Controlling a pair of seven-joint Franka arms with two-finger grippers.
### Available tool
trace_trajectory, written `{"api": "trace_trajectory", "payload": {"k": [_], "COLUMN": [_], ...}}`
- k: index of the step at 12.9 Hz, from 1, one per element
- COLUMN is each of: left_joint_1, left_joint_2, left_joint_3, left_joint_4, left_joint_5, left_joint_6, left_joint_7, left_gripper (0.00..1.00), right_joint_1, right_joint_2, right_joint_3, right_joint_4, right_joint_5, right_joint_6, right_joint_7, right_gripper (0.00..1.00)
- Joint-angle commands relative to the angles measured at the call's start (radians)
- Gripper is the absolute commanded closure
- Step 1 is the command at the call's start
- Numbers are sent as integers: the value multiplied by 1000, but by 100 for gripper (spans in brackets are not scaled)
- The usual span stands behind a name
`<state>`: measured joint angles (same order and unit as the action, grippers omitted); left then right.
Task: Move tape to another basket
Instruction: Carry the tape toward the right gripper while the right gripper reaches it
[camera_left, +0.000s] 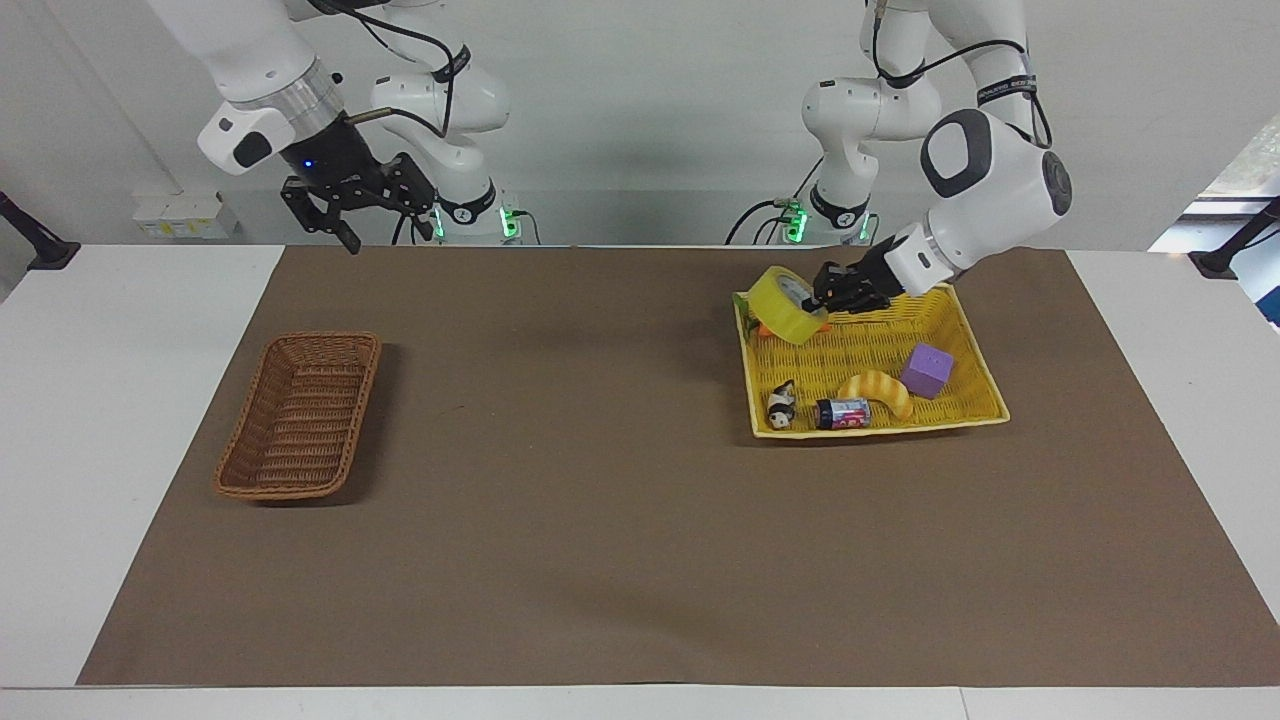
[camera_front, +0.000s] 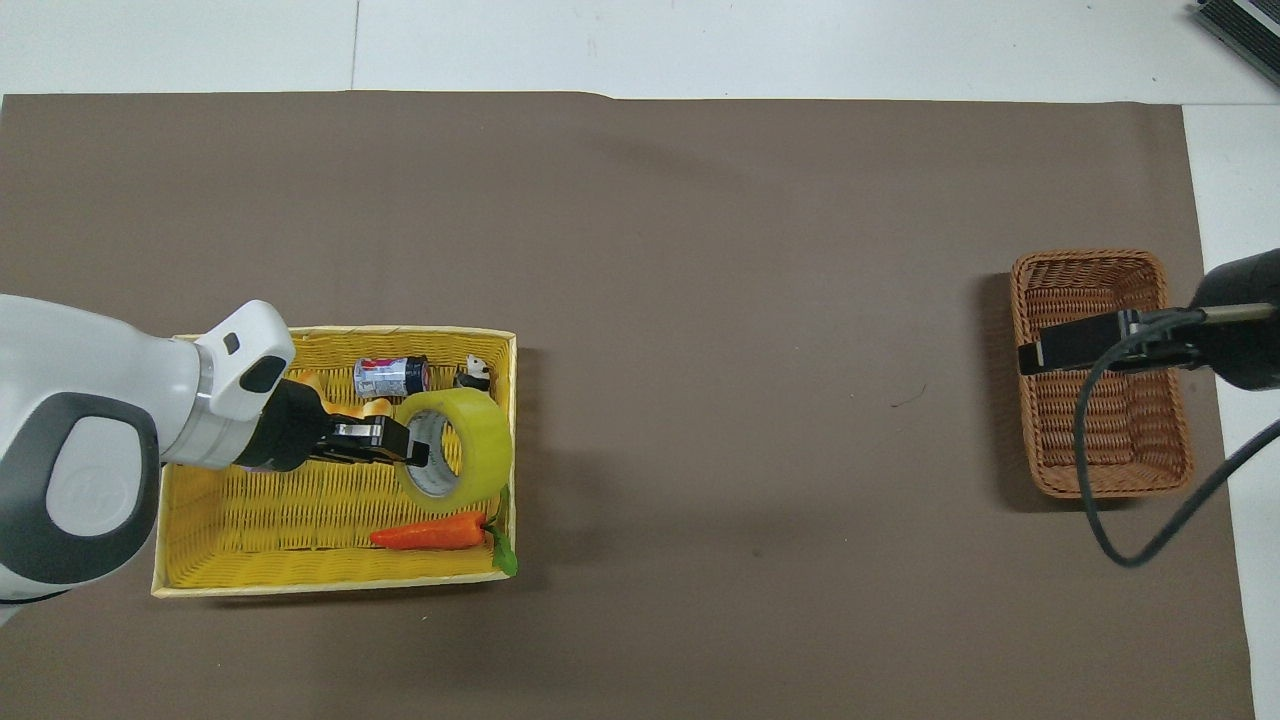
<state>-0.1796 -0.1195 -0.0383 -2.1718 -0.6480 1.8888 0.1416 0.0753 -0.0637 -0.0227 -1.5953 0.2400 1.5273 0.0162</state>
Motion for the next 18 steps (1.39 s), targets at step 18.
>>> {"api": "trace_trajectory", "payload": {"k": [18], "left_joint_1": [-371], "left_joint_2": [63], "left_joint_3": [-218], "left_joint_4": [179], "left_joint_5": [-27], "left_joint_6": [520], "left_joint_7": [-827], "left_gripper": [100], "right_joint_1": [164], "right_joint_2": [-82], "right_joint_3": [1], "right_joint_4": [-318], "right_joint_5": [318], "right_joint_6": [162], "right_joint_7": [-108], "right_gripper": [0]}}
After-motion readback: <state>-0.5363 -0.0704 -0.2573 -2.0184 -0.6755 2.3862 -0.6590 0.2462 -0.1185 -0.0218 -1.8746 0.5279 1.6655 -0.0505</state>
